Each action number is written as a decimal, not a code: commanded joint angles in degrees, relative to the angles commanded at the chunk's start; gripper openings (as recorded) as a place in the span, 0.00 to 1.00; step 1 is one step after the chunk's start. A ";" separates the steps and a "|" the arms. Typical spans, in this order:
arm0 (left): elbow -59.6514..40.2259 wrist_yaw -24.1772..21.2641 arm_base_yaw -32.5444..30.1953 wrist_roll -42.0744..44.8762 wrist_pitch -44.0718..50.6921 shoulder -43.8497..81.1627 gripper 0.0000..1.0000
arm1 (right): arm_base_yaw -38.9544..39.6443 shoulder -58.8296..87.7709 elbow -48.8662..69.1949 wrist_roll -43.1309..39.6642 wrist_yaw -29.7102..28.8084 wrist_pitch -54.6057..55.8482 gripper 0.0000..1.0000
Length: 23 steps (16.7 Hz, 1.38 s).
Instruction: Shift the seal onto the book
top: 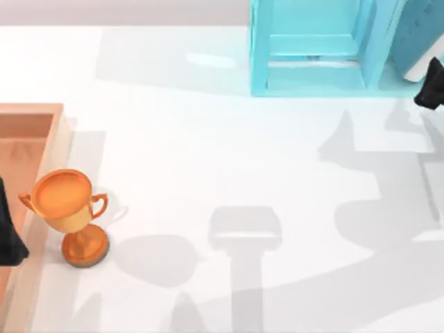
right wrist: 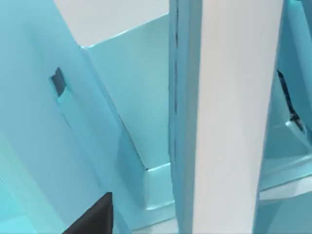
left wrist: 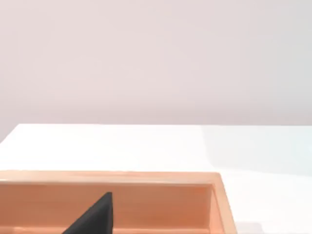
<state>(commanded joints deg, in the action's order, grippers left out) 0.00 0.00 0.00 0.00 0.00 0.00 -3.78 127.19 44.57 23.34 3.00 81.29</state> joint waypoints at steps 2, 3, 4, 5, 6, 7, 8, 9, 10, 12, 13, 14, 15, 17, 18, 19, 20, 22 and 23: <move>0.00 0.00 0.00 0.00 0.00 0.00 1.00 | 0.30 -0.06 -0.10 -0.06 -0.03 -0.21 1.00; 0.00 0.00 0.00 0.00 0.00 0.00 1.00 | 0.27 0.29 0.64 -0.04 -0.10 -0.57 1.00; 0.00 0.00 0.00 0.00 0.00 0.00 1.00 | 0.25 0.93 1.98 -0.02 -0.18 -1.25 1.00; 0.00 0.00 0.00 0.00 0.00 0.00 1.00 | 0.26 1.81 3.88 -0.01 -0.26 -2.22 1.00; 0.00 0.00 0.00 0.00 0.00 0.00 1.00 | 0.29 2.88 6.26 -0.01 -0.33 -3.48 1.00; 0.00 0.00 0.00 0.00 0.00 0.00 1.00 | 0.33 4.09 9.00 -0.01 -0.41 -4.95 1.00; 0.00 0.00 0.00 0.00 0.00 0.00 1.00 | 0.39 5.39 12.00 -0.01 -0.48 -6.58 1.00; 0.00 0.00 0.00 0.00 0.00 0.00 1.00 | 0.46 6.69 15.07 -0.03 -0.55 -8.31 1.00; 0.00 0.00 0.00 0.00 0.00 0.00 1.00 | 0.53 7.93 18.07 -0.04 -0.62 -10.04 1.00; 0.00 0.00 0.00 0.00 0.00 0.00 1.00 | 0.65 10.00 23.34 -0.07 -0.75 -13.16 1.00; 0.00 0.00 0.00 0.00 0.00 0.00 1.00 | 0.69 10.73 25.25 -0.08 -0.81 -14.38 1.00; 0.00 0.00 0.00 0.00 0.00 0.00 1.00 | 0.72 11.22 26.55 -0.09 -0.86 -15.26 1.00; 0.00 0.00 0.00 0.00 0.00 0.00 1.00 | 0.74 11.49 27.24 -0.10 -0.88 -15.75 1.00; 0.00 0.00 0.00 0.00 0.00 0.00 1.00 | 0.75 11.54 27.35 -0.10 -0.88 -15.83 1.00; 0.00 0.00 0.00 0.00 0.00 0.00 1.00 | 0.75 11.54 27.35 -0.10 -0.88 -15.83 1.00; 0.00 0.00 0.00 0.00 0.00 0.00 1.00 | 0.75 11.54 27.35 -0.10 -0.88 -15.83 1.00; 0.00 0.00 0.00 0.00 0.00 0.00 1.00 | 0.75 11.54 27.35 -0.10 -0.88 -15.83 0.92; 0.00 0.00 0.00 0.00 0.00 0.00 1.00 | 0.75 11.54 27.35 -0.10 -0.88 -15.83 0.77; 0.00 0.00 0.00 0.00 0.00 0.00 1.00 | 0.75 11.54 27.35 -0.10 -0.88 -15.83 0.70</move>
<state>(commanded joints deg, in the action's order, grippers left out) 0.00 0.00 0.00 0.00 0.00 0.00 -3.04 138.73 71.93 23.23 2.12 65.45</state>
